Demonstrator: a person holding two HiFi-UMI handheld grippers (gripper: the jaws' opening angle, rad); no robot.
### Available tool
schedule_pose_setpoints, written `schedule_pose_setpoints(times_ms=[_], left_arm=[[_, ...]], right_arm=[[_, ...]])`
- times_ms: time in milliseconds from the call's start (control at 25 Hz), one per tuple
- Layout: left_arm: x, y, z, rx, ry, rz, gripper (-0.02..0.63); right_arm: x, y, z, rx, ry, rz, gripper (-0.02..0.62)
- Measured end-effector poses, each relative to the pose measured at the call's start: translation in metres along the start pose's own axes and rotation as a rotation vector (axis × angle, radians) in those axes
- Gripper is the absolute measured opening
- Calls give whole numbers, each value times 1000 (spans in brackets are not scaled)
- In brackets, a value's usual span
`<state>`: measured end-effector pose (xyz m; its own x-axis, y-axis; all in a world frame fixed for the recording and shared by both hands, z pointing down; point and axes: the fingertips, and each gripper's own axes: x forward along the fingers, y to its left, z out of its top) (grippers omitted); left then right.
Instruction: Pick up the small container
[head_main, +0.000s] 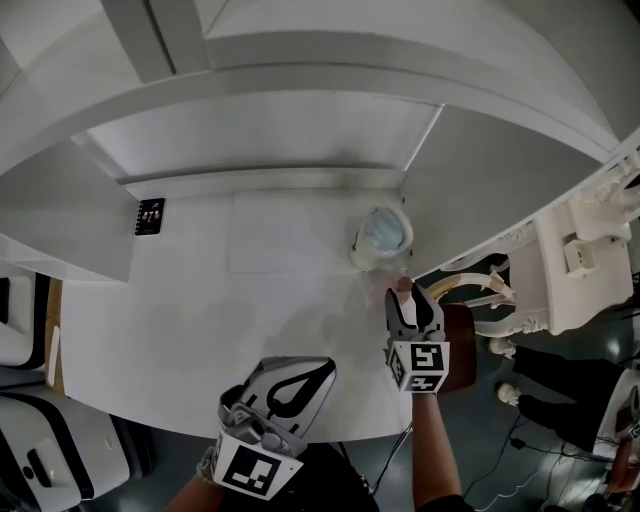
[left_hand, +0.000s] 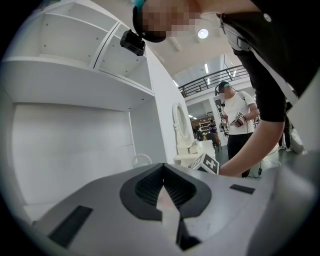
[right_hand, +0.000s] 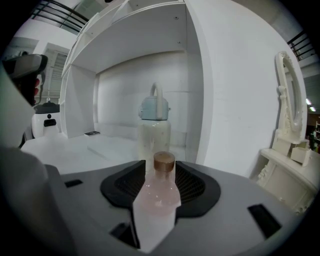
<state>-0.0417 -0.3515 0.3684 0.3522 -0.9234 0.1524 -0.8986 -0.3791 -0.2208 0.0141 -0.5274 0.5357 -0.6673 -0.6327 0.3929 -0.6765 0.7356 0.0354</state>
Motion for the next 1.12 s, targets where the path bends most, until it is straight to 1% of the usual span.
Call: schedule_pose_setpoints(times_ms=[160,360,440,520,760,960,1120], left_arm=[[-1,1,-2,-2,4,3,2],[-3,2,-4,5,9,1,2],[-4,3,-5,2,12,3,2],[-5,3,-6,1,14,5,2],[-4,4,-10,-3,15,6,2],[-4,6,-12,-6,18,11,2],[-4,7,-14,-13,21,10,2]], right_arm=[[6,1,-2,9,3,14,170],[11,-6,-3,7,5,-9,170],[13,-7,-2,11,-4,-11,147],[12,-7,-2,16,-12,-10,145],[12,-7,-2,7,-18,-21,143],[10,-5,-2,-13,-14,-15,141],[5,-4,1,-6,-22,-13,141]])
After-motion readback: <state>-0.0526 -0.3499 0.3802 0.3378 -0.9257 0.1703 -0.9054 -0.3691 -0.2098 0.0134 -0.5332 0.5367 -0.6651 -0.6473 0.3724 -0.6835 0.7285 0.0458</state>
